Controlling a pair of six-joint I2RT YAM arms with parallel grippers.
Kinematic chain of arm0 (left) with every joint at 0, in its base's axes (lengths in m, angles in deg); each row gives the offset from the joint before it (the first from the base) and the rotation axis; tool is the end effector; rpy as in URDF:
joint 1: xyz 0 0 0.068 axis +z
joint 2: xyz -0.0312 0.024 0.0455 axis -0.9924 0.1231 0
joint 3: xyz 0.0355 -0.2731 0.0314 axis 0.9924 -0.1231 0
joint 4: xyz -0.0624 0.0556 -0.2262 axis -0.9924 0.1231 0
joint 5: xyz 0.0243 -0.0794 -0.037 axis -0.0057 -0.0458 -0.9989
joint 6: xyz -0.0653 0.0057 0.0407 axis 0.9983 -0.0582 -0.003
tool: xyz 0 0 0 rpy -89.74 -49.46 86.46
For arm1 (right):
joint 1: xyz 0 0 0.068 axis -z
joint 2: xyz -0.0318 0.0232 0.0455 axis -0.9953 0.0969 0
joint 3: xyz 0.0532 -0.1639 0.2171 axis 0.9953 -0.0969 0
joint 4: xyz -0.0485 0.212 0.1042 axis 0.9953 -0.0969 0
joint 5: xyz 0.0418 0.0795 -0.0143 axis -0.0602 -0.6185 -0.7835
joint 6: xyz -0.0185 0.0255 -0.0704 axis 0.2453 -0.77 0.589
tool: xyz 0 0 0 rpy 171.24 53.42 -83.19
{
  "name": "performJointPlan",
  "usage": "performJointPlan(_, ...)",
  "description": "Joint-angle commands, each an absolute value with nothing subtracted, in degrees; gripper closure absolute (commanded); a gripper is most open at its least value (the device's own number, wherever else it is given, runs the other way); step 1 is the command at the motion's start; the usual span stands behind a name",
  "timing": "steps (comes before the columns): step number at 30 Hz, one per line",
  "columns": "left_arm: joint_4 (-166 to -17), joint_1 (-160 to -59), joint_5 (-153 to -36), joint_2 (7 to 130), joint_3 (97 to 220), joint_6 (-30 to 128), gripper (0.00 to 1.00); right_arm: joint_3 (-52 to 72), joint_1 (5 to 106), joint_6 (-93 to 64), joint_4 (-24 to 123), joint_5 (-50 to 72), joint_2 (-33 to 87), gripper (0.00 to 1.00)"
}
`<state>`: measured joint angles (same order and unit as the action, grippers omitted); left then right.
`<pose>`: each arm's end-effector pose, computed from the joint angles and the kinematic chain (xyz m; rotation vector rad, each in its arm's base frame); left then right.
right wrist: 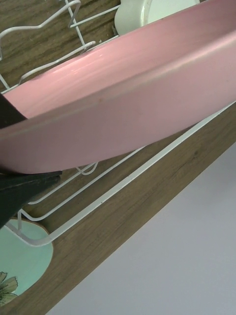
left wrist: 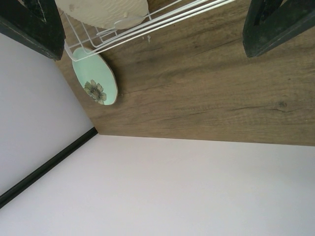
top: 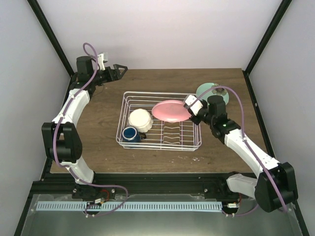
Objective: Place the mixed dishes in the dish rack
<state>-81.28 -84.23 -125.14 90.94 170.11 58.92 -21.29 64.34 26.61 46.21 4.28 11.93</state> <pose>0.4016 -0.0504 0.3364 0.1201 1.9741 -0.9165 0.2427 0.1060 0.2736 -1.0533 1.7015 0.0921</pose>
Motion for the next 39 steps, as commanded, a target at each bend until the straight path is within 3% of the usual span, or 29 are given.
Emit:
performJointPlan(1, -83.05, -84.16, -125.86, 92.37, 170.67, 59.35, 0.00, -20.81, 64.18, 28.57, 54.28, 10.47, 12.77, 0.99)
performJointPlan(8, -82.88, -84.16, -125.98, 92.71, 171.03, 59.32, 0.00, -19.54, 63.78, 31.43, 49.50, 8.27, 15.36, 0.98)
performJointPlan(24, -82.82, -84.16, -125.99, 93.01, 170.93, 59.53, 0.00, -24.07, 60.72, 34.89, 44.46, 15.62, 11.88, 0.72)
performJointPlan(34, -82.97, -84.21, -126.07, 93.00, 170.35, 60.05, 0.00, -25.21, 59.49, 33.86, 41.28, 17.57, 8.18, 0.75)
performJointPlan(39, -82.96, -84.22, -126.23, 93.03, 170.36, 60.05, 0.00, -24.85, 58.70, 33.19, 39.89, 17.83, 7.97, 0.67)
